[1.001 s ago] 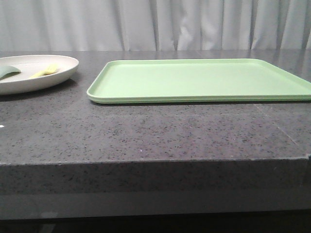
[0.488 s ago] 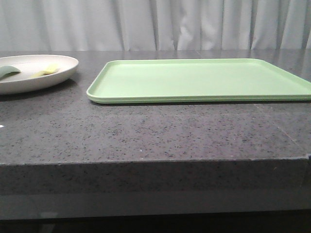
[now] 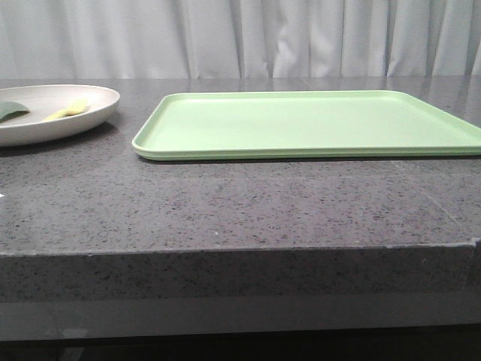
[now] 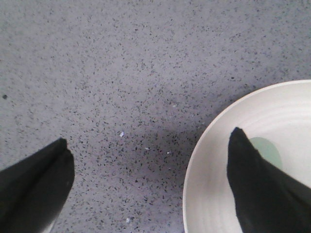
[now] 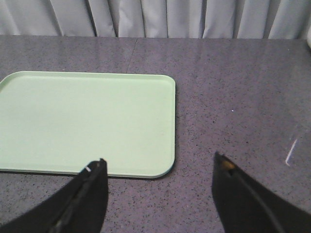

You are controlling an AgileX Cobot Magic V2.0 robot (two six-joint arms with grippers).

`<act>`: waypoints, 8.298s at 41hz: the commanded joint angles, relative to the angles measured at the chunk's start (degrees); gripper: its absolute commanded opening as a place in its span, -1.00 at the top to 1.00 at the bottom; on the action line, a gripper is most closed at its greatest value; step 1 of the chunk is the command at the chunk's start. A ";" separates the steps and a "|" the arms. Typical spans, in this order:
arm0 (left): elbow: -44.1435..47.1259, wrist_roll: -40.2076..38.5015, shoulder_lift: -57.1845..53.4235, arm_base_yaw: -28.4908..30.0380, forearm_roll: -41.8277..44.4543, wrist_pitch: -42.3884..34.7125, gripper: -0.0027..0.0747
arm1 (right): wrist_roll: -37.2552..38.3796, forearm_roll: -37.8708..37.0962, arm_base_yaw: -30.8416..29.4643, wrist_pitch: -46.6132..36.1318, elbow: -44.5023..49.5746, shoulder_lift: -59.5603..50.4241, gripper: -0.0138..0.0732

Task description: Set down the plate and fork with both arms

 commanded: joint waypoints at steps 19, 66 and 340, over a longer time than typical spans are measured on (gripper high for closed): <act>-2.12 20.52 4.39 4.55 -19.91 0.10 -0.67 | -0.30 -0.34 -0.28 -4.04 -2.00 0.66 -0.45; -2.62 20.83 10.46 3.93 -22.15 -3.78 -0.04 | -0.30 -0.34 -0.28 -2.43 -2.00 0.66 -0.45; -24.05 -3.92 17.34 -25.08 -45.05 2.29 0.98 | -0.30 -0.34 -0.28 -1.93 -2.00 0.66 -0.45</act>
